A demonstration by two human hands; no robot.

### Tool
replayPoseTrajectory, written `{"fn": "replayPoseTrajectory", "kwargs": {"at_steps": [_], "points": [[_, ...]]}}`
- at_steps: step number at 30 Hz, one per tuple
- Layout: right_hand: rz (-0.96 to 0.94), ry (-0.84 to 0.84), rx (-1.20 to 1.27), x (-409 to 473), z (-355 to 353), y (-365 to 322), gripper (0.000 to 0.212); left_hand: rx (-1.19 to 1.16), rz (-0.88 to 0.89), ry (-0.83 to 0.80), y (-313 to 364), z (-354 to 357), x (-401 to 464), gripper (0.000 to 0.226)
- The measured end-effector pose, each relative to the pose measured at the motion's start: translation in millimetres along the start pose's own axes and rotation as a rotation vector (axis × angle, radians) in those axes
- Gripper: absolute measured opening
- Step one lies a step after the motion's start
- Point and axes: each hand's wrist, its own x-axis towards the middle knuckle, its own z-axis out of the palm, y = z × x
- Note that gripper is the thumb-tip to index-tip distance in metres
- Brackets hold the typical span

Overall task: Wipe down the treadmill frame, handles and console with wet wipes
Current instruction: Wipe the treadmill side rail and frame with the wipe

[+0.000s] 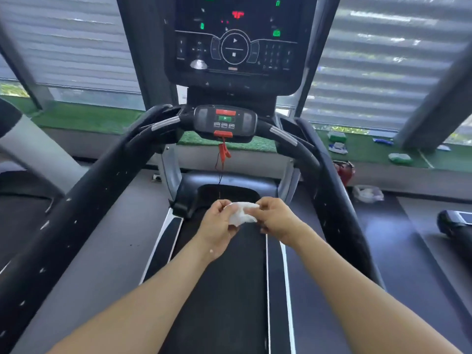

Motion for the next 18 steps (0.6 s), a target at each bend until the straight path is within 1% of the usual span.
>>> {"fn": "replayPoseTrajectory", "kwargs": {"at_steps": [1,2,3,4,5,6,7,9,11,13,16,18], "points": [[0.006,0.045,0.001,1.7,-5.4,2.4,0.021,-0.018,-0.066,-0.061,-1.0,2.2,8.5,0.008],[0.012,0.091,0.017,3.4,-13.0,5.3,0.020,-0.014,-0.134,-0.123,-2.1,6.3,17.4,0.019],[0.018,0.136,0.039,5.4,-22.1,8.4,0.019,0.017,-0.191,-0.173,-3.0,13.1,26.7,0.028],[0.022,0.175,0.068,8.0,-32.2,11.6,0.018,0.047,-0.227,-0.216,-4.2,22.3,35.4,0.032],[0.021,0.204,0.108,12.1,-42.2,14.6,0.018,0.056,-0.243,-0.242,-6.5,32.3,45.1,0.031],[0.017,0.228,0.151,17.8,-52.3,18.0,0.019,0.047,-0.250,-0.246,-9.6,42.8,55.0,0.025],[0.012,0.246,0.188,24.7,-61.4,21.5,0.018,0.031,-0.254,-0.239,-13.3,53.3,64.0,0.019],[0.019,0.276,0.233,40.5,-76.5,27.4,0.014,-0.045,-0.261,-0.187,-23.8,69.6,81.2,0.015],[0.043,0.291,0.261,61.0,-86.7,31.6,0.013,-0.127,-0.292,-0.150,-29.7,81.3,101.3,0.020],[0.079,0.315,0.271,81.7,-92.4,37.1,0.014,-0.130,-0.295,-0.146,-35.8,87.9,123.0,0.027],[0.113,0.378,0.299,109.8,-102.0,44.0,0.016,-0.144,-0.303,-0.138,-48.1,94.8,163.9,0.030],[0.133,0.409,0.337,121.8,-110.5,47.7,0.014,-0.150,-0.346,-0.064,-58.1,101.2,189.6,0.033]]}}
